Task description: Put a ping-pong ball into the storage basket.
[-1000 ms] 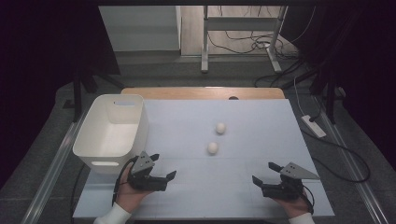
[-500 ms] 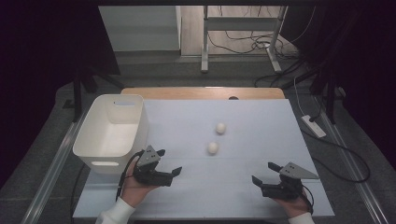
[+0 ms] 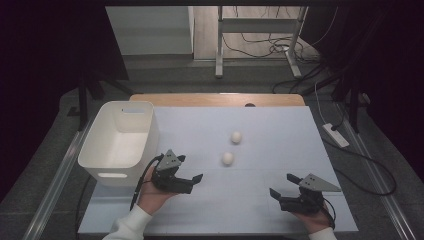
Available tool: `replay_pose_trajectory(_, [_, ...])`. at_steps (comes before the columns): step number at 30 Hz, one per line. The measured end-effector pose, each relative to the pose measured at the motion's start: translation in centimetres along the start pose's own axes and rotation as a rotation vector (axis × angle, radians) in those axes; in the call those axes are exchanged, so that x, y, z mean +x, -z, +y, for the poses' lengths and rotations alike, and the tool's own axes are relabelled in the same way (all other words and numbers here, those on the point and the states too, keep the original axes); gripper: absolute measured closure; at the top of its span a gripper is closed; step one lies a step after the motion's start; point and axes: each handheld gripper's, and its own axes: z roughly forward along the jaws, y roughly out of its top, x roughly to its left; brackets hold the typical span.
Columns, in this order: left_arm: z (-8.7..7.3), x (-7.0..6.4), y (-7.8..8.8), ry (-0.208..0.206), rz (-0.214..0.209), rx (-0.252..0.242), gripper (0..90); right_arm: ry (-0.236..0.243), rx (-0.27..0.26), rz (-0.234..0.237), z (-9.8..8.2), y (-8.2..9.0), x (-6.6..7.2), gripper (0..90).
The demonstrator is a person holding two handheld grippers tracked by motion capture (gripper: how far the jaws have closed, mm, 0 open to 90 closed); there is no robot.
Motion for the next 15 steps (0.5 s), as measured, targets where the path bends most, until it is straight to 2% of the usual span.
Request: replay_pose_trajectory(15, [1.2,0.4,-1.4,-0.006,-0.017,0.005,11.2,0.001,0.0,0.008,0.2,-0.4,0.2,14.2])
